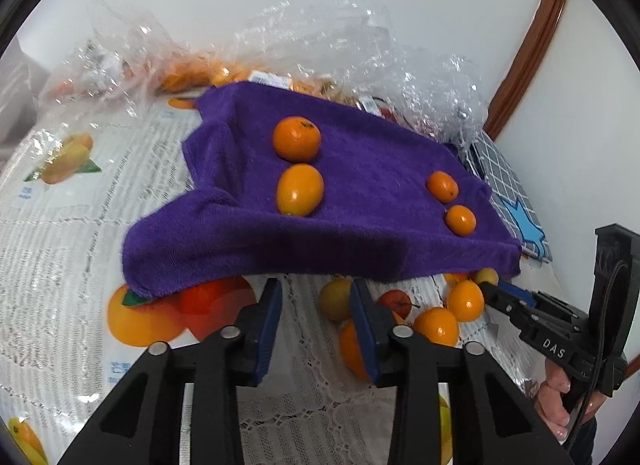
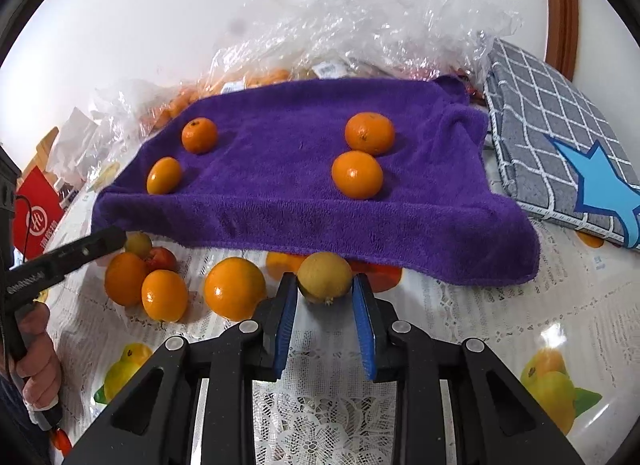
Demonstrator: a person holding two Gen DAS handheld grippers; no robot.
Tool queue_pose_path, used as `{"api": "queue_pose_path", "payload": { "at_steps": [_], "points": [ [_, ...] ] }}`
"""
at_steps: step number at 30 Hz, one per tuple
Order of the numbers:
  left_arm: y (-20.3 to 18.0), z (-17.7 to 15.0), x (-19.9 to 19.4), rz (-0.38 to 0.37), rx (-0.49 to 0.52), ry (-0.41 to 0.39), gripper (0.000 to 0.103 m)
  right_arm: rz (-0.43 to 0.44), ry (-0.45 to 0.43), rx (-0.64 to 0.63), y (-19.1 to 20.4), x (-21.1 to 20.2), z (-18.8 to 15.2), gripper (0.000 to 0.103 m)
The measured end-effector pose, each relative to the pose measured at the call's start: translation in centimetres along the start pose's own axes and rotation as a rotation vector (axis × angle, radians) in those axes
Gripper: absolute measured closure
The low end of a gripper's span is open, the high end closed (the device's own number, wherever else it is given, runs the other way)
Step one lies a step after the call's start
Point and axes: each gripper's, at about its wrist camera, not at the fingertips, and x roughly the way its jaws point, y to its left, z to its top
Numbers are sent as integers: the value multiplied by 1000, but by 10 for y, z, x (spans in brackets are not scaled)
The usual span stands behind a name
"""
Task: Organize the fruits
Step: 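Grasp a yellow-green fruit with the right tool while the left tool grasps another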
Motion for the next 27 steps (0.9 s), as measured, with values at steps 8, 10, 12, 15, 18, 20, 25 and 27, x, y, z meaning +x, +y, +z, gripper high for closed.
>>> {"api": "queue_pose_path", "payload": {
  "at_steps": [8,10,12,15,18,20,25,27],
  "points": [
    [3,6,10,-75,-27,41,74,15,27,16,-3,3,1,75],
    [3,8,15,-94,-39,57,74,16,29,19,-3,4,1,74],
    [3,9,18,-108,-48,67,74,18,32,26,-3,5,2,73],
    [4,8,20,-121,-58,74,75,12,35,26,-1,7,5,67],
    [3,6,20,-108,-49,76,79,-13,26,13,2,7,5,73],
    [1,5,18,-93,-39,64,79,-12,15,16,0,5,4,74],
    [0,1,5,12,-18,5,79,8,-18,68,-12,-4,2,74],
    [3,0,1,55,-18,-11,79,13,-16,79,-14,-4,2,74]
  ]
}}
